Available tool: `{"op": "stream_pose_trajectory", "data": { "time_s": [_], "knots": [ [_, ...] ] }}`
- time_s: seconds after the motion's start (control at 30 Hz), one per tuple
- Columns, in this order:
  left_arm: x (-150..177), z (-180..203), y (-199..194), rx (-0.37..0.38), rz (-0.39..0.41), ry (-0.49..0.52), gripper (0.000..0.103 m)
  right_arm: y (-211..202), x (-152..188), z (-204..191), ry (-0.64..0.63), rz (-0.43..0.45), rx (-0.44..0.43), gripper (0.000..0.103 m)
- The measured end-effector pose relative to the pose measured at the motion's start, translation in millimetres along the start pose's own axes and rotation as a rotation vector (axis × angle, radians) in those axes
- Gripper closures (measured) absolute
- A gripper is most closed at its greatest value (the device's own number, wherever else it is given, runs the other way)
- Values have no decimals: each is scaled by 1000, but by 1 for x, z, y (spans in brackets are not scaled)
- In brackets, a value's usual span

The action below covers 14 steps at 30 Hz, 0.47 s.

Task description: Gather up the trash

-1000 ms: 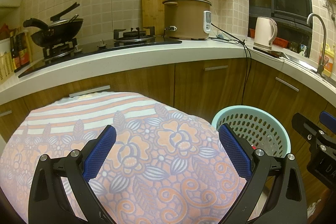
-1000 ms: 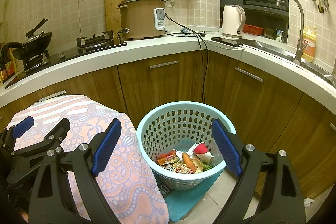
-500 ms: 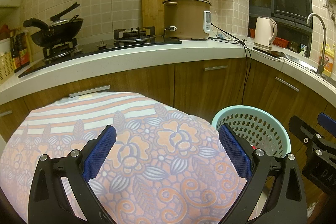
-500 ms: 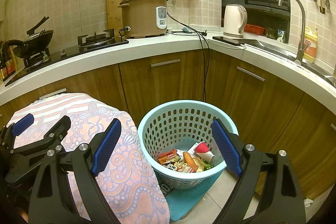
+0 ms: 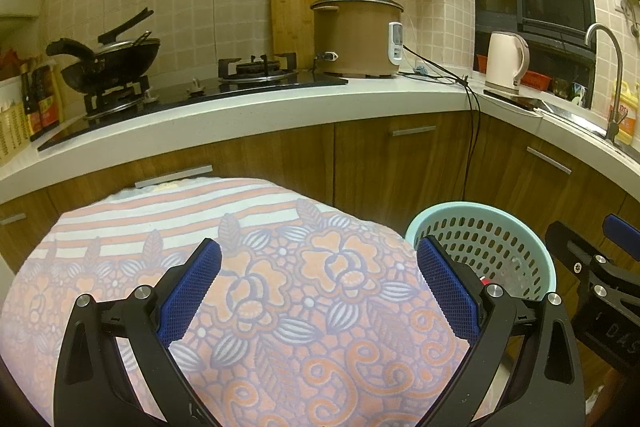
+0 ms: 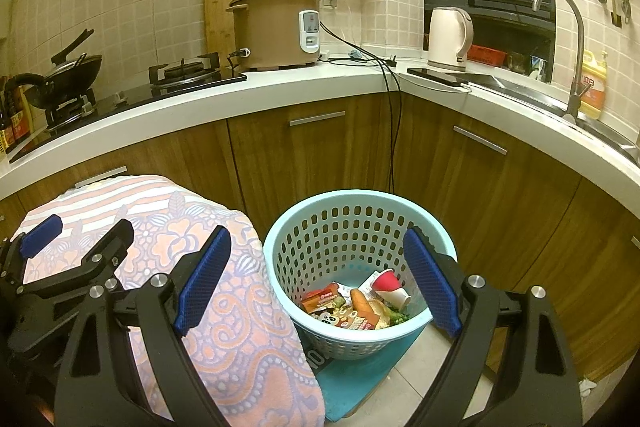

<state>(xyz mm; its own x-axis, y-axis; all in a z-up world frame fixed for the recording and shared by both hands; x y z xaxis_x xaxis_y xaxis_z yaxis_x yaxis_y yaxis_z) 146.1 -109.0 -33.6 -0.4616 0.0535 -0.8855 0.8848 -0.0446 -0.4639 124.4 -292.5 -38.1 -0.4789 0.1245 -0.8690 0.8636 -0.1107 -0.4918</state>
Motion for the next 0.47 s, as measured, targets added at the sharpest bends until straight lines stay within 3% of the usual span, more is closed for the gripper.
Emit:
{"op": "stream_pose_trajectory", "data": {
  "time_s": [0.17,0.47],
  "knots": [
    [-1,-1,-3,-23,18,17,8,1,0,0,-2,-3,0,20],
    [2,3,2,22,-24,13,7,3,0,0,1,-9,-3,20]
  ]
}}
Point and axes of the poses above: each gripper's, at about its wrist camera, not at the fingertips, and y roughly the way its jaws point, z to its right, x to its underside, the point moved 6 cm from there along y, roughly the way its jaws point, and after that the axes turned 1 degree about y, right-handed, at the moved point
